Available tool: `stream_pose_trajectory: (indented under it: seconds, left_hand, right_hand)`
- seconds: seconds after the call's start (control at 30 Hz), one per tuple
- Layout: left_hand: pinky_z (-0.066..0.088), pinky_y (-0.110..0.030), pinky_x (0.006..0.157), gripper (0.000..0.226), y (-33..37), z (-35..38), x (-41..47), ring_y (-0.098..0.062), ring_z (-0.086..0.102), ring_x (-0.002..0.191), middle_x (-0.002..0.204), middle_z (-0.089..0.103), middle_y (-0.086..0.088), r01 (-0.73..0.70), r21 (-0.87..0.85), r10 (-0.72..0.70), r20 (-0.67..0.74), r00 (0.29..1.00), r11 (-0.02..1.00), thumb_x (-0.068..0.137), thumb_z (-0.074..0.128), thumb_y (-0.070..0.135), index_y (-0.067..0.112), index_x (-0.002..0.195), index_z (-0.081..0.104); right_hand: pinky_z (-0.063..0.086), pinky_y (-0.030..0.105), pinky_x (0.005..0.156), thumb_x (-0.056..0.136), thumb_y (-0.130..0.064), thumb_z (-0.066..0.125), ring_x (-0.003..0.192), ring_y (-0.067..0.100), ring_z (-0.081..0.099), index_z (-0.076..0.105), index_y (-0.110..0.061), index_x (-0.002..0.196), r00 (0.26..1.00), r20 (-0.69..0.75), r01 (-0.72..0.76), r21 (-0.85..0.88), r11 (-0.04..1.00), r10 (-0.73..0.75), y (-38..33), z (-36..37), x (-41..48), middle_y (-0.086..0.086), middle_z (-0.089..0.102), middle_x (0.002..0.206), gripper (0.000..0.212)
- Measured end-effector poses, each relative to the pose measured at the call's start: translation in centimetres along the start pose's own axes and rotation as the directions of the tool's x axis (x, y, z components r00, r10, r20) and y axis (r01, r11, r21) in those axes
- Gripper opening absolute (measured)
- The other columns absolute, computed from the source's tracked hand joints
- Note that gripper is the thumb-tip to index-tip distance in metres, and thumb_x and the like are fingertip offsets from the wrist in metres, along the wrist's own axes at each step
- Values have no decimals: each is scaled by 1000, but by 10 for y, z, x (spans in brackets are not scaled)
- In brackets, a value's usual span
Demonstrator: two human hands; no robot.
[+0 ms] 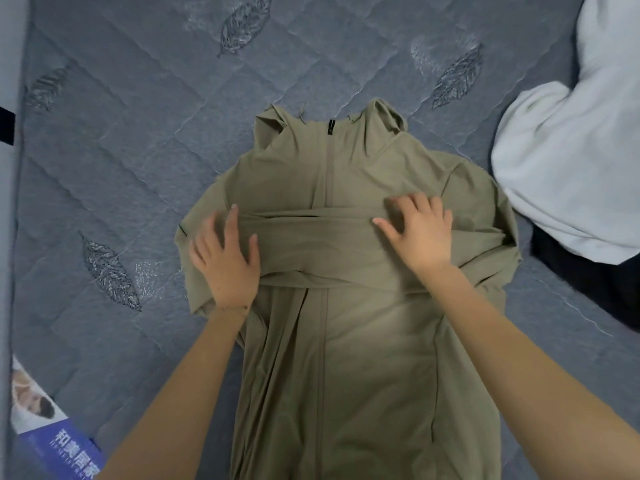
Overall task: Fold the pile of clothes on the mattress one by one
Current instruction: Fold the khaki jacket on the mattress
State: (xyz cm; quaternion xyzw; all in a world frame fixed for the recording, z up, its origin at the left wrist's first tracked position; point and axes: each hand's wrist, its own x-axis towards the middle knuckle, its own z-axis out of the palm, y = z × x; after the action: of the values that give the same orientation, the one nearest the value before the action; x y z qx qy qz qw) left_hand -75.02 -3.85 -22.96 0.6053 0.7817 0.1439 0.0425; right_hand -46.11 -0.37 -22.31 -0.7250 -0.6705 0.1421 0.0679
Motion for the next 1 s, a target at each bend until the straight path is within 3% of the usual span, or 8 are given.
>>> stream_pose_trajectory:
  seconds: [0.1, 0.2, 0.33, 0.47, 0.83, 1.0]
  left_hand:
    - [17, -57, 113, 55, 21, -16, -16, -36, 30, 139, 149, 36, -14, -157, -8, 157, 117, 981, 988, 93, 48, 45, 24, 143, 42]
    - [15, -60, 113, 64, 43, -38, -32, -36, 23, 143, 155, 28, -10, -215, -15, 213, 206, 955, 977, 89, 49, 51, 27, 146, 38]
    - [12, -62, 112, 67, 56, -72, -59, -40, 21, 144, 157, 26, -9, -267, 24, 252, 259, 932, 963, 88, 44, 58, 27, 148, 37]
    - [13, -65, 112, 68, 51, -104, -95, -42, 20, 143, 157, 26, -11, -326, 51, 298, 293, 909, 944, 88, 44, 59, 27, 147, 37]
    - [7, -62, 113, 67, 24, -114, -247, -38, 18, 145, 157, 25, -12, -367, 90, 313, 362, 878, 926, 90, 37, 58, 27, 149, 33]
    - [14, -62, 111, 63, 1, -92, -304, -38, 23, 143, 155, 30, -13, -393, 70, 335, 398, 854, 917, 90, 41, 53, 27, 148, 35]
  right_hand:
    - [38, 49, 96, 82, -64, 39, 114, 35, 52, 58, -21, 128, 998, 40, 40, 4, 999, -40, -20, -14, -31, 9, 59, 121, 66]
    - [32, 56, 107, 83, -61, 42, 129, 38, 45, 50, -22, 138, 995, 103, 17, 10, 1000, -18, -38, -34, -63, 12, 54, 134, 68]
    - [8, 55, 117, 90, -57, 48, 146, 35, 16, 25, -31, 151, 973, 230, -37, 6, 999, 35, -53, -66, -110, 10, 29, 156, 71]
    - [-2, 52, 119, 93, -58, 43, 149, 30, -1, 9, -34, 153, 956, 279, -89, -8, 996, 87, -57, -92, -159, 5, 10, 162, 74]
    - [1, 53, 118, 91, -58, 46, 149, 29, 0, 7, -35, 153, 925, 352, -155, 4, 988, 143, -22, -70, -296, 3, 7, 162, 77]
    - [3, 53, 118, 91, -56, 48, 149, 28, -1, 4, -35, 153, 901, 395, -183, -29, 983, 179, 19, -44, -342, 1, 6, 162, 79]
